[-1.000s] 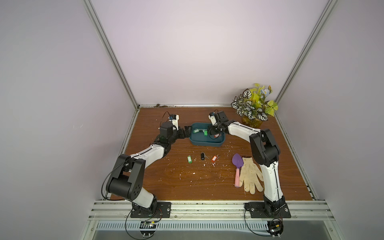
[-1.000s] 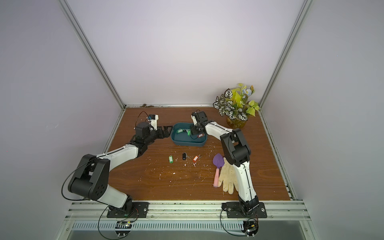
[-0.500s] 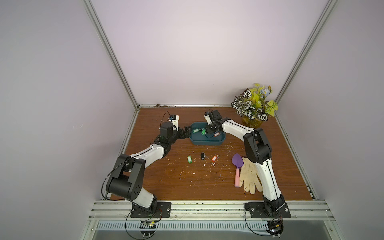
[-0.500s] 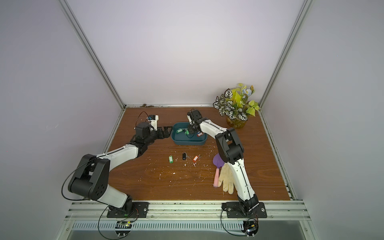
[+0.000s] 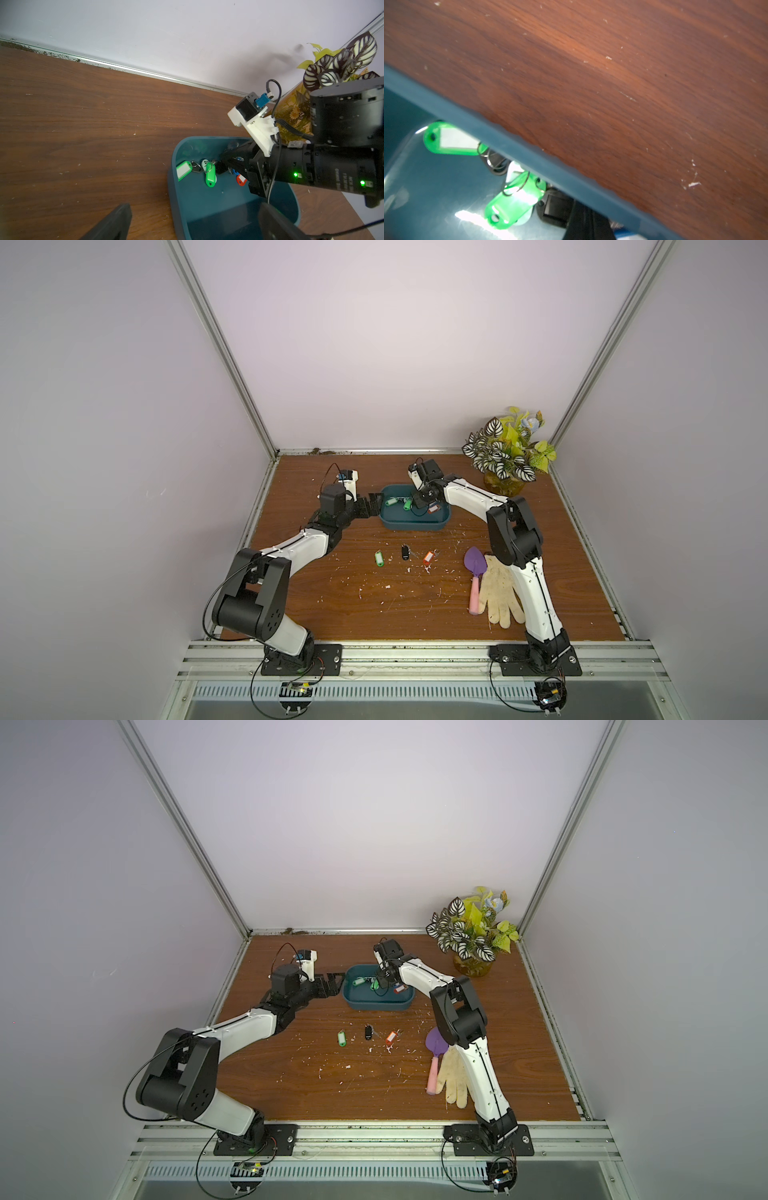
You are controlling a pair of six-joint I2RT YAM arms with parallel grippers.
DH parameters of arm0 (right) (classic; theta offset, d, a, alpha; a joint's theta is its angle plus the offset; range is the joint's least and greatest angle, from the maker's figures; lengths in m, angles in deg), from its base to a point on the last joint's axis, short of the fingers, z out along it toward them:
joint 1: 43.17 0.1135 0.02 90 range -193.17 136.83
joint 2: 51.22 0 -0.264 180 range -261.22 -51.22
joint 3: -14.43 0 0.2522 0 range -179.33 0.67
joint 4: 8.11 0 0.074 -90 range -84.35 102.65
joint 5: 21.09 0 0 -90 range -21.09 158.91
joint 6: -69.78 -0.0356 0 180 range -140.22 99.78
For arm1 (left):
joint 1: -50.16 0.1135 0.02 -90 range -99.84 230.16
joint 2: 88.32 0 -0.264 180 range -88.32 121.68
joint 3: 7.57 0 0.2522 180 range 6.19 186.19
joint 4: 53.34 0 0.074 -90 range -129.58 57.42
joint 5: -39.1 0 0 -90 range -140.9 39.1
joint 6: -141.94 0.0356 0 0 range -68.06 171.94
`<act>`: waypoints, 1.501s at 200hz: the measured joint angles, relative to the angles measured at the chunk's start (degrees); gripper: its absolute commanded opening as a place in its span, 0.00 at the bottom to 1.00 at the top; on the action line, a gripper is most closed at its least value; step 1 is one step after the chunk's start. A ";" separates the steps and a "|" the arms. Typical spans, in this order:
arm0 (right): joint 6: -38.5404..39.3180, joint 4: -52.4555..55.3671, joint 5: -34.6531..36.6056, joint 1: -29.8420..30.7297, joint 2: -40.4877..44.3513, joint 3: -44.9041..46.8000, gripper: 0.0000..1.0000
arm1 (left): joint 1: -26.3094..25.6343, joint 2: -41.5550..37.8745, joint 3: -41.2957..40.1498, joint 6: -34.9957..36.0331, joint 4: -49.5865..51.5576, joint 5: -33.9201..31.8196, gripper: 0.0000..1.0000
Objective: Take the keys out of the storage box
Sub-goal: Pick up the key from the storage box.
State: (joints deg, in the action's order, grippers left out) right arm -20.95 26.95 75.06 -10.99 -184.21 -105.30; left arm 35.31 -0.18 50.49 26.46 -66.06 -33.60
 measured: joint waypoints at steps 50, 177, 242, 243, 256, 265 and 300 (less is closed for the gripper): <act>0.79 0.26 -0.61 0.04 1.75 0.02 0.00 | 0.00 0.00 0.02 0.00 0.02 -0.02 0.99; -2.27 1.68 -1.95 1.62 7.43 7.32 0.51 | 0.00 0.00 0.00 0.00 0.15 -0.02 0.99; -3.50 3.76 -0.46 1.49 2.14 2.23 0.42 | 0.00 0.00 0.02 0.20 0.57 -0.74 0.99; -3.52 3.76 -0.46 1.46 2.10 2.21 0.42 | -0.02 0.00 0.02 0.20 0.57 -0.74 0.99; -3.69 3.89 -0.04 1.42 1.57 1.75 0.39 | 0.00 0.00 0.00 0.22 0.59 -0.90 0.99; -3.93 4.00 0.15 1.38 1.49 1.51 0.37 | 0.00 0.00 0.02 0.22 0.59 -0.98 0.99; -4.26 4.92 1.29 1.14 0.92 0.35 0.23 | 0.00 0.00 0.00 0.28 0.72 -1.16 0.99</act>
State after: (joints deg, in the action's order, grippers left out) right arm -25.22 31.87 76.35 -9.85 -183.30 -104.95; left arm 35.31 -0.18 50.49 26.75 -65.34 -34.76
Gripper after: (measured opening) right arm 0.280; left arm 0.993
